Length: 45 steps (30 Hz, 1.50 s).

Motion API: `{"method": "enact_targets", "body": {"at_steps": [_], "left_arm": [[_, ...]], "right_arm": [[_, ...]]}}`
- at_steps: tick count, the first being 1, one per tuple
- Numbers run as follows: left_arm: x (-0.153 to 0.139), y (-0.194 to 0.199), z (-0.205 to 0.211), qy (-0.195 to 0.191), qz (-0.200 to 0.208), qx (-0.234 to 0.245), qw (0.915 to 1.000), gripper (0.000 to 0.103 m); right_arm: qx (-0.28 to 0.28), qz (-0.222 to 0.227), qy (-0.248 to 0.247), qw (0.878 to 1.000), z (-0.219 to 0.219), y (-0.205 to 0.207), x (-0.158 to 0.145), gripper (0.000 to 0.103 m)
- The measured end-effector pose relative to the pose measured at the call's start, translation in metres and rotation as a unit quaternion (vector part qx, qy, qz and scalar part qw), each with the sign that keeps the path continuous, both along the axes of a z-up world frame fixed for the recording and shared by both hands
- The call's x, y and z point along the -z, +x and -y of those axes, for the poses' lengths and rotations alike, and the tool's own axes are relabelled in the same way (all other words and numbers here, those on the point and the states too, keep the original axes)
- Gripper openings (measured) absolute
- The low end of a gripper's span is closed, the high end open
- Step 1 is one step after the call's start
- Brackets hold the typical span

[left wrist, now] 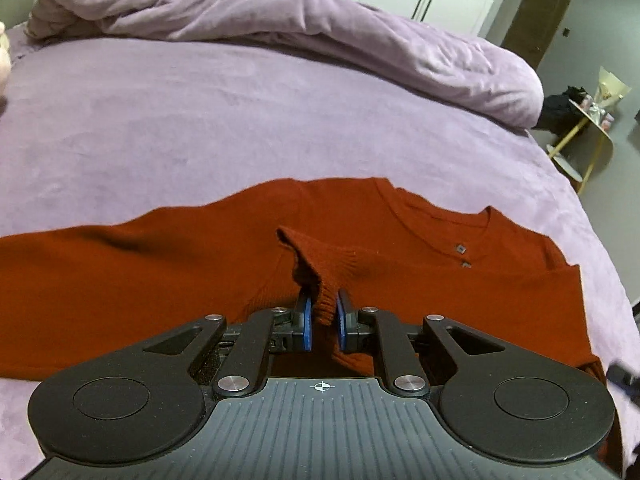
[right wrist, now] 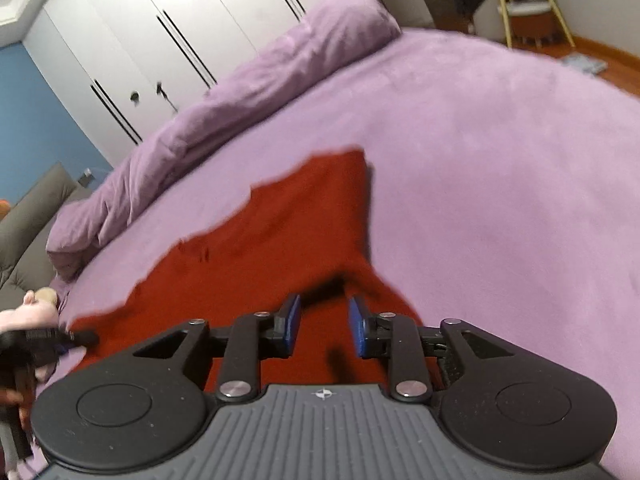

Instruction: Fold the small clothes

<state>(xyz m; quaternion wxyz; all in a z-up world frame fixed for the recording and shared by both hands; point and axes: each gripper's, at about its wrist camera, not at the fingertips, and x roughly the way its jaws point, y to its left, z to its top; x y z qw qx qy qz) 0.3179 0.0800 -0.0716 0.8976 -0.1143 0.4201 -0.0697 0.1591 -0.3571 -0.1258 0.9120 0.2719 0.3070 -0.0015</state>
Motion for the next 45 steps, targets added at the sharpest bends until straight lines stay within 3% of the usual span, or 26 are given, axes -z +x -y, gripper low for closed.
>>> {"method": "enact_targets", "body": {"at_steps": [3, 8, 10, 12, 15, 18, 20, 22, 23, 27, 29, 31, 34, 36, 38, 42, 45], "left_arm": [[0.002, -0.002, -0.003, -0.003, 0.000, 0.000, 1.0000, 0.014], [0.001, 0.003, -0.002, -0.003, 0.012, 0.004, 0.9999, 0.014], [0.000, 0.003, 0.001, 0.011, 0.021, 0.010, 0.9997, 0.014], [-0.003, 0.003, 0.004, 0.022, 0.042, 0.016, 0.9988, 0.014], [-0.013, 0.000, 0.010, 0.027, 0.085, 0.024, 0.9957, 0.014], [-0.013, -0.001, 0.024, 0.054, 0.120, 0.041, 0.9905, 0.014], [0.000, 0.009, 0.033, 0.086, 0.100, 0.044, 0.9902, 0.014], [0.017, 0.019, 0.034, 0.088, 0.055, 0.039, 0.9939, 0.014], [0.023, 0.021, 0.033, 0.086, 0.043, 0.035, 0.9948, 0.015], [0.029, 0.020, 0.021, 0.077, 0.037, 0.008, 0.9963, 0.021], [0.030, 0.022, 0.015, 0.057, 0.026, -0.006, 0.9980, 0.021], [0.033, 0.023, 0.015, 0.044, 0.013, -0.012, 0.9989, 0.021], [0.029, 0.022, 0.015, 0.067, 0.010, -0.015, 0.9976, 0.032], [0.025, 0.020, 0.011, 0.093, 0.008, -0.024, 0.9954, 0.037], [0.020, 0.015, 0.002, 0.105, 0.011, -0.034, 0.9939, 0.043], [0.007, 0.001, -0.003, 0.065, 0.022, -0.022, 0.9974, 0.054], [0.011, 0.003, 0.011, 0.045, 0.012, -0.002, 0.9989, 0.055]], "right_arm": [[0.018, -0.004, -0.053, 0.998, -0.006, 0.031, -0.004, 0.044], [0.015, -0.047, -0.152, 0.987, -0.018, 0.093, 0.012, 0.046], [0.001, -0.054, -0.152, 0.987, -0.019, 0.109, 0.020, 0.040], [-0.004, -0.050, -0.166, 0.985, -0.022, 0.117, 0.021, 0.011], [-0.009, -0.023, -0.212, 0.977, -0.030, 0.118, 0.016, 0.007], [0.035, -0.003, -0.251, 0.967, -0.028, 0.112, 0.013, 0.006], [0.062, -0.024, -0.255, 0.965, -0.021, 0.116, 0.020, 0.000], [0.082, -0.061, -0.272, 0.957, -0.016, 0.123, 0.030, 0.001], [0.074, -0.074, -0.261, 0.960, -0.011, 0.124, 0.032, 0.001], [0.053, -0.015, -0.217, 0.975, -0.008, 0.095, 0.008, 0.002], [0.010, 0.020, -0.189, 0.982, -0.018, 0.079, 0.001, 0.002], [-0.041, 0.024, -0.180, 0.983, -0.035, 0.073, 0.004, 0.002], [-0.071, -0.021, -0.233, 0.970, -0.056, 0.080, 0.024, 0.001], [-0.057, -0.023, -0.287, 0.956, -0.058, 0.079, 0.033, 0.000], [-0.045, -0.026, -0.298, 0.953, -0.051, 0.080, 0.034, 0.000], [-0.044, -0.031, -0.304, 0.951, -0.054, 0.083, 0.027, 0.000], [-0.043, -0.015, -0.291, 0.956, -0.063, 0.076, 0.015, 0.000]]}}
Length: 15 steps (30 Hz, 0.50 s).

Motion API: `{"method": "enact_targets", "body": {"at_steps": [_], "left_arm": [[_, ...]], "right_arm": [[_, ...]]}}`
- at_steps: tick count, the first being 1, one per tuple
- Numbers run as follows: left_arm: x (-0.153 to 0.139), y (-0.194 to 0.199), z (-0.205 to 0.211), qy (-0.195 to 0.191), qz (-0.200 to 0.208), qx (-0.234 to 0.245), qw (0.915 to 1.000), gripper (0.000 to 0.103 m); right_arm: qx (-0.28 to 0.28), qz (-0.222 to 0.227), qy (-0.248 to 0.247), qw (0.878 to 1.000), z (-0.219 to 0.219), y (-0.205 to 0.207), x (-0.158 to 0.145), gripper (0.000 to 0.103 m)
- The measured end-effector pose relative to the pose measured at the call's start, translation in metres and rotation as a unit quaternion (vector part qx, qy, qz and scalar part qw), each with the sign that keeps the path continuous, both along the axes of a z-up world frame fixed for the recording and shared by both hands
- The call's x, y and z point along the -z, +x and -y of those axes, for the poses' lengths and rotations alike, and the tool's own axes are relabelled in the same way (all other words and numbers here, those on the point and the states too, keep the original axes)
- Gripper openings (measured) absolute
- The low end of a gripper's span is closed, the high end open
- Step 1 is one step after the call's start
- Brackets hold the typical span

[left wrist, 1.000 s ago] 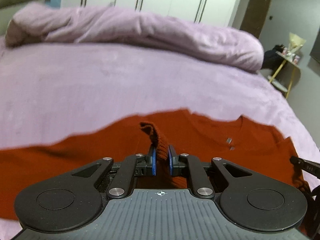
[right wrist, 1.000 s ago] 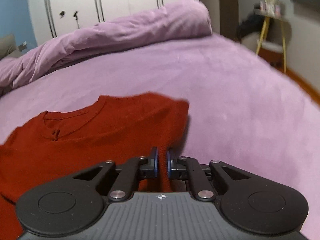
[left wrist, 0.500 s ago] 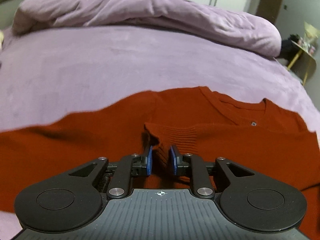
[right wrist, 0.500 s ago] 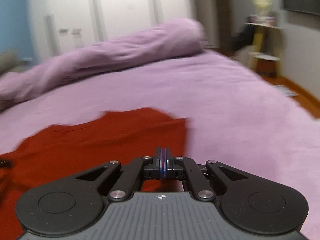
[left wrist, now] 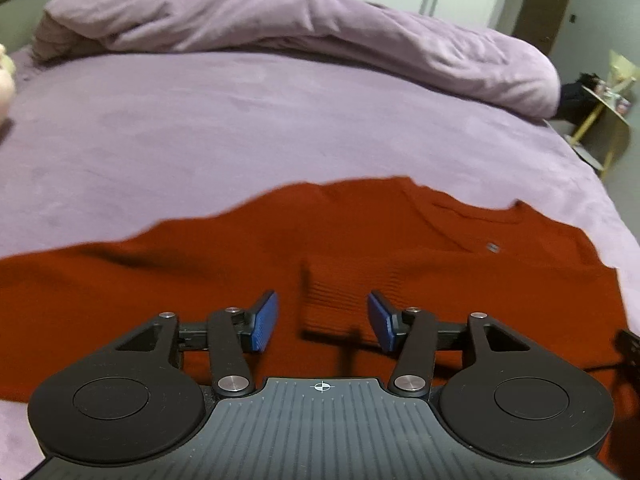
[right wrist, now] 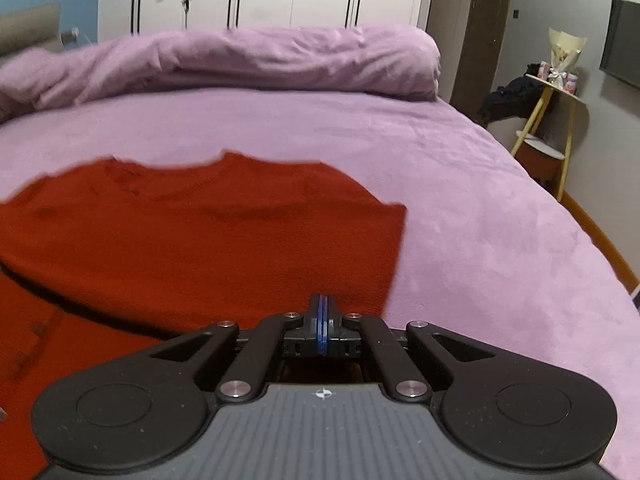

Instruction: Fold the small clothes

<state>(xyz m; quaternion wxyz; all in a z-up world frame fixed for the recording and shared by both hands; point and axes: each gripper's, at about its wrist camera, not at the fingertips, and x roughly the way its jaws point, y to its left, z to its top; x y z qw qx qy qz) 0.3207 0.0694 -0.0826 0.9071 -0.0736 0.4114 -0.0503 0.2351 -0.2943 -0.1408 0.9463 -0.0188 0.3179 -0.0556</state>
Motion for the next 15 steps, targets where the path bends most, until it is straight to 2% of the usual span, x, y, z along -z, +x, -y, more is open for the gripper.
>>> {"method": "enact_targets", "body": {"at_steps": [2, 5, 7, 9, 13, 15], "left_arm": [[0.007, 0.004, 0.012, 0.004, -0.010, 0.009, 0.9999, 0.055], [0.017, 0.012, 0.026, 0.019, -0.021, 0.017, 0.9995, 0.055], [0.021, 0.014, 0.033, 0.043, -0.020, 0.014, 0.9988, 0.056], [0.024, 0.014, 0.037, 0.058, -0.018, 0.014, 0.9981, 0.056], [0.027, 0.016, 0.039, 0.066, -0.021, 0.011, 0.9975, 0.059], [0.028, 0.018, 0.038, 0.071, -0.024, 0.009, 0.9971, 0.065]], "right_arm": [[-0.006, 0.000, 0.006, 1.000, -0.002, 0.003, 0.003, 0.000], [-0.010, -0.026, -0.029, 0.999, -0.005, 0.011, 0.017, 0.000], [-0.021, -0.021, -0.064, 0.997, -0.004, 0.010, 0.024, 0.000], [-0.025, -0.017, -0.069, 0.997, 0.000, 0.010, 0.026, 0.000], [-0.031, -0.010, -0.091, 0.995, 0.001, 0.007, 0.030, 0.000], [-0.034, -0.007, -0.102, 0.994, 0.000, 0.007, 0.031, 0.000]]}}
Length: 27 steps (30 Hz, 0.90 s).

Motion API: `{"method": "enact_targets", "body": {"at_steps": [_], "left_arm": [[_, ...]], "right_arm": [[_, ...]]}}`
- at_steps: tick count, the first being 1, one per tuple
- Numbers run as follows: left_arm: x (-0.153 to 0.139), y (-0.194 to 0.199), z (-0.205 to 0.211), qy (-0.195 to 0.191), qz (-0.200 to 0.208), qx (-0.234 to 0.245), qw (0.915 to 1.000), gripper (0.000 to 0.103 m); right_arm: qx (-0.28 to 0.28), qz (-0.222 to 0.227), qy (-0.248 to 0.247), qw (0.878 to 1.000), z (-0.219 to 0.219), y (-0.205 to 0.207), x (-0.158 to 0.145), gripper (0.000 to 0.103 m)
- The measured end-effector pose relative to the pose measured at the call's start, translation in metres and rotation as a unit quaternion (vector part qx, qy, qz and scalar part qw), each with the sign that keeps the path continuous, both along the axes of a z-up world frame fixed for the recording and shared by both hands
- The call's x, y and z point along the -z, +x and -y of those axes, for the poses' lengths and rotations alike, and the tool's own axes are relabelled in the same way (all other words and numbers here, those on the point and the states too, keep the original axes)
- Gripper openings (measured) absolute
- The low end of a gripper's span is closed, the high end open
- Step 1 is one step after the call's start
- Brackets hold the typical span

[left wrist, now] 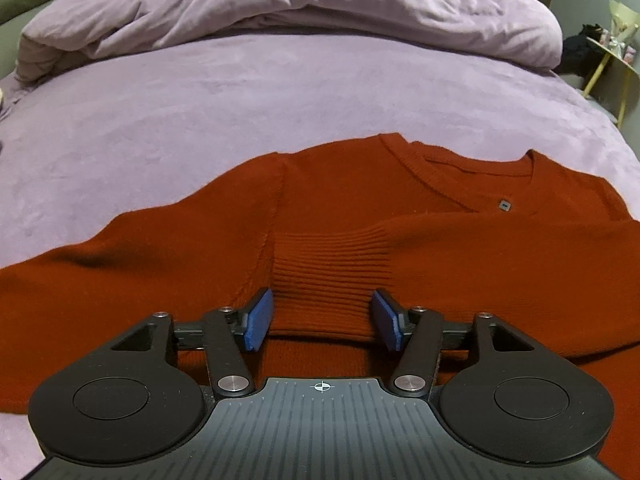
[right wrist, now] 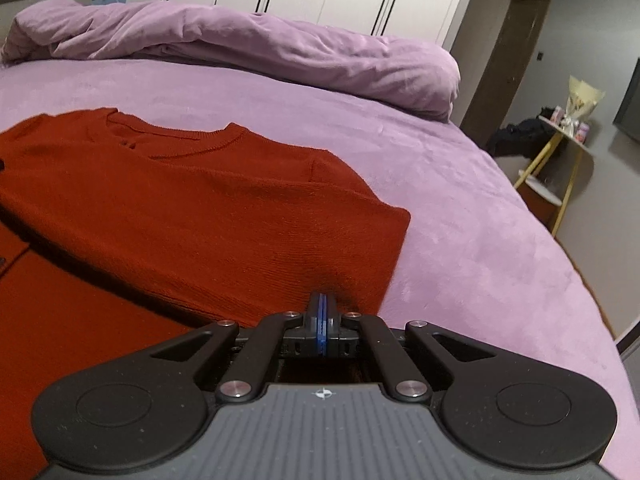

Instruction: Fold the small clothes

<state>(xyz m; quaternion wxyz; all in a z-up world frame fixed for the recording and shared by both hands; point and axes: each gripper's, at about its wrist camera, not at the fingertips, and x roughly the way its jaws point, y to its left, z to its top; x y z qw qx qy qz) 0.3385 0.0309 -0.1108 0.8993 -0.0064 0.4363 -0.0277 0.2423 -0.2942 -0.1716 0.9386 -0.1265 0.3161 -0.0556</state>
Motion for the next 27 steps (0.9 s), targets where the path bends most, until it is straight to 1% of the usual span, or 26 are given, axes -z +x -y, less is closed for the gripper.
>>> {"method": "enact_targets", "body": {"at_steps": [5, 9, 11, 14, 15, 16, 17, 18, 20, 22, 24, 25, 26, 27], "left_arm": [[0.005, 0.004, -0.007, -0.021, -0.002, -0.012, 0.9997, 0.069], [0.006, 0.004, -0.007, -0.018, -0.001, -0.013, 0.9998, 0.073], [0.004, 0.005, -0.009, -0.024, -0.009, -0.014, 0.9996, 0.073], [-0.005, -0.001, -0.024, -0.055, -0.031, -0.031, 0.9975, 0.073], [-0.011, -0.008, -0.035, -0.073, -0.036, -0.048, 0.9956, 0.074], [-0.015, -0.017, -0.047, -0.093, -0.034, -0.060, 0.9932, 0.075], [-0.019, -0.029, -0.062, -0.117, -0.030, -0.071, 0.9901, 0.079], [-0.022, -0.044, -0.081, -0.144, -0.025, -0.084, 0.9857, 0.084], [-0.022, -0.074, -0.120, -0.181, -0.014, -0.119, 0.9762, 0.085], [-0.018, -0.104, -0.167, -0.197, -0.002, -0.180, 0.9639, 0.085], [-0.009, -0.133, -0.217, -0.206, 0.008, -0.257, 0.9442, 0.085], [-0.003, -0.145, -0.239, -0.211, 0.013, -0.293, 0.9323, 0.084], [0.001, -0.154, -0.259, -0.218, 0.017, -0.325, 0.9198, 0.081], [0.006, -0.163, -0.279, -0.234, 0.032, -0.348, 0.9072, 0.073]], "right_arm": [[-0.008, 0.005, -0.022, 1.000, 0.001, 0.001, 0.003, 0.000], [-0.015, 0.005, -0.036, 0.999, -0.002, 0.001, 0.004, 0.000], [-0.022, -0.002, -0.061, 0.998, -0.010, 0.001, 0.006, 0.000], [-0.034, -0.028, -0.099, 0.994, -0.024, 0.001, 0.000, 0.001], [-0.031, -0.037, -0.097, 0.994, -0.027, -0.001, -0.006, 0.007], [-0.022, -0.038, -0.075, 0.996, -0.029, -0.006, -0.016, 0.014], [-0.014, -0.032, -0.041, 0.999, -0.028, -0.014, -0.026, 0.034], [-0.008, -0.022, 0.003, 1.000, -0.027, -0.027, -0.036, 0.047], [-0.004, -0.004, 0.099, 0.995, -0.023, -0.058, -0.050, 0.049], [-0.002, -0.006, 0.167, 0.986, -0.025, -0.086, -0.051, 0.049], [0.003, -0.012, 0.207, 0.978, -0.029, -0.109, -0.048, 0.049], [0.008, -0.014, 0.224, 0.974, -0.030, -0.118, -0.046, 0.049], [0.010, -0.017, 0.237, 0.971, -0.032, -0.124, -0.045, 0.049], [0.010, -0.022, 0.252, 0.967, -0.033, -0.127, -0.044, 0.049]]}}
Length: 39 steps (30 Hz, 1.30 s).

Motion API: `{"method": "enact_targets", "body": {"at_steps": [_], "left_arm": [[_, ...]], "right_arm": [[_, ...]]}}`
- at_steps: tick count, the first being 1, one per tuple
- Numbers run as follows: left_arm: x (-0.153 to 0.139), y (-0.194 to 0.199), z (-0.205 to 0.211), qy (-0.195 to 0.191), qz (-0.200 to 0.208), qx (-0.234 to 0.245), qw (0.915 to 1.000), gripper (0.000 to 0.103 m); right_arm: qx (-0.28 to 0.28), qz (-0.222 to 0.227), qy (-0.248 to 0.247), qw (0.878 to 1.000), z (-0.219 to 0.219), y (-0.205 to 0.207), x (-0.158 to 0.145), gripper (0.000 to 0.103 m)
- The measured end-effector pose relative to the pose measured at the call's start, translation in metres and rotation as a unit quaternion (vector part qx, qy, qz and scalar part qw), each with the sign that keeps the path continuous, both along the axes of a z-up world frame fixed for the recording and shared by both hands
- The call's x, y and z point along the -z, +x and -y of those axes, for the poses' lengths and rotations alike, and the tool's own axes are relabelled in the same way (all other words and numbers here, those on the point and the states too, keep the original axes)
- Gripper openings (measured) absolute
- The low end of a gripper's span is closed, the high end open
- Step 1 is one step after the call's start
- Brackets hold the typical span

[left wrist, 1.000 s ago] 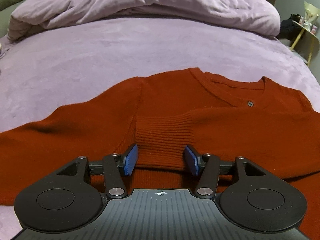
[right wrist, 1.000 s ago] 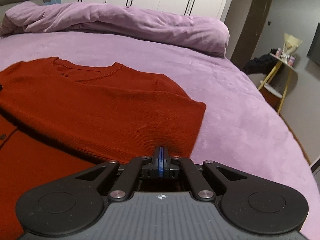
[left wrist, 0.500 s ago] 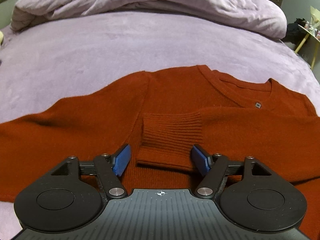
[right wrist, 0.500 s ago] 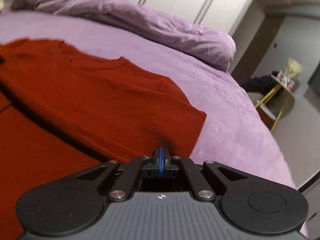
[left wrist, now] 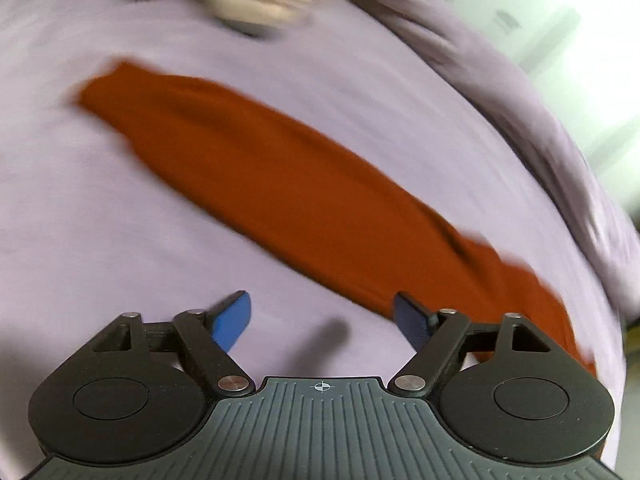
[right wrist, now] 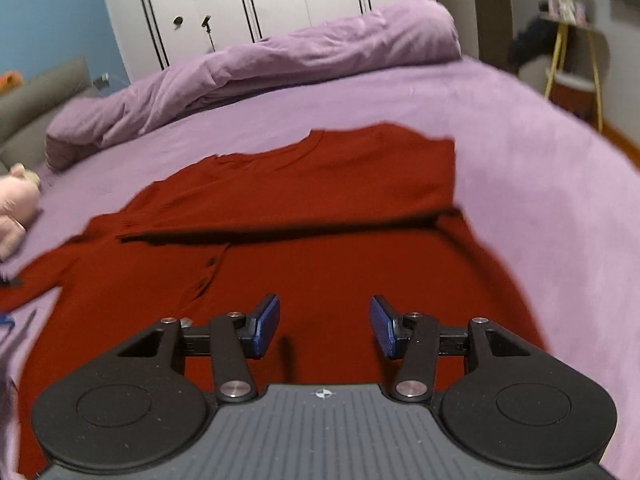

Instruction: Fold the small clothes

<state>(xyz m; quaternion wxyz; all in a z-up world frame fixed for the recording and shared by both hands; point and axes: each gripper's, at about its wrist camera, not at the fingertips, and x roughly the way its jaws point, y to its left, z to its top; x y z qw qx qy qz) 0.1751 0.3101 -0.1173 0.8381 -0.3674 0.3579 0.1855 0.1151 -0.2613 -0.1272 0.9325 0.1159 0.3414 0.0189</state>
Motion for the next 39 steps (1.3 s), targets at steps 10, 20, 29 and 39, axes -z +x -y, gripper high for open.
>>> {"method": "enact_targets", "body": {"at_steps": [10, 20, 29, 39], "left_arm": [[0.048, -0.017, -0.110, -0.189, 0.109, -0.189, 0.9575, 0.025], [-0.035, 0.010, -0.054, -0.038, 0.169, -0.044, 0.9840, 0.008], [-0.106, 0.070, 0.210, 0.052, 0.214, 0.355, 0.9085, 0.050], [-0.039, 0.047, 0.221, 0.133, 0.061, 0.315, 0.9378, 0.056]], "right_arm": [[-0.024, -0.001, 0.050, 0.998, -0.018, 0.009, -0.023, 0.044], [-0.010, -0.006, 0.068, 0.998, -0.010, 0.011, -0.023, 0.030], [0.003, 0.025, 0.094, 0.995, 0.008, 0.003, -0.034, 0.030], [-0.054, -0.004, 0.122, 0.991, 0.000, 0.067, -0.019, 0.036]]}}
